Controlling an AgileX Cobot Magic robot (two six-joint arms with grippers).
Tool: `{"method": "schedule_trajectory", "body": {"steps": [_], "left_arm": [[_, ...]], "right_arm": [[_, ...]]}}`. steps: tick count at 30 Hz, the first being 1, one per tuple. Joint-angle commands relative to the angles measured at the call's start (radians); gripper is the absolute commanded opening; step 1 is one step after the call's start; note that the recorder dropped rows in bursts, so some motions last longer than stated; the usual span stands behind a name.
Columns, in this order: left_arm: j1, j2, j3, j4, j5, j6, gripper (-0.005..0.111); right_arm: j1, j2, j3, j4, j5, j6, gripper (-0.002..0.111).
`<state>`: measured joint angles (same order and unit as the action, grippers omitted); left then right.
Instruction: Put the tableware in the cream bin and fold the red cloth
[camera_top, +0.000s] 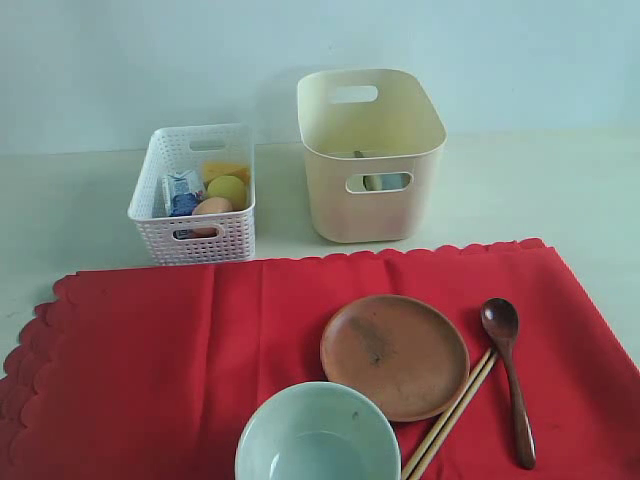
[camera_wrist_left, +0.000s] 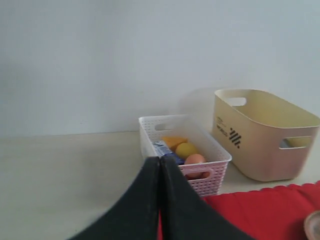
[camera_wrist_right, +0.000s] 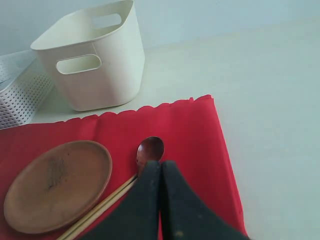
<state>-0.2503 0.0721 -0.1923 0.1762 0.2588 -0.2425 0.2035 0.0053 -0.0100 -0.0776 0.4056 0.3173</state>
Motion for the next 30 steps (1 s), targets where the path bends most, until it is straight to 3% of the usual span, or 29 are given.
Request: {"method": "schedule_trajectory", "body": {"steps": [1,11,18,30], "left_arm": [[0.078,-0.031,0.055,-0.014,-0.015,-0.007,0.0],[0.142,-0.041,0.192,-0.014,-0.054,-0.004,0.0],[0.144,-0.072,0.192,-0.04,0.074,0.057,0.0],[0.183,-0.072,0.192,-0.092,0.097,0.134,0.0]], "right_arm": [[-0.005,-0.005,0.003,-0.007,-0.014,0.0,0.0],[-0.005,-0.005,0.003,-0.007,-0.014,0.0,0.0],[-0.005,-0.005,0.003,-0.007,-0.014,0.0,0.0],[-0.005,-0.005,0.003,-0.007,-0.014,0.0,0.0]]}}
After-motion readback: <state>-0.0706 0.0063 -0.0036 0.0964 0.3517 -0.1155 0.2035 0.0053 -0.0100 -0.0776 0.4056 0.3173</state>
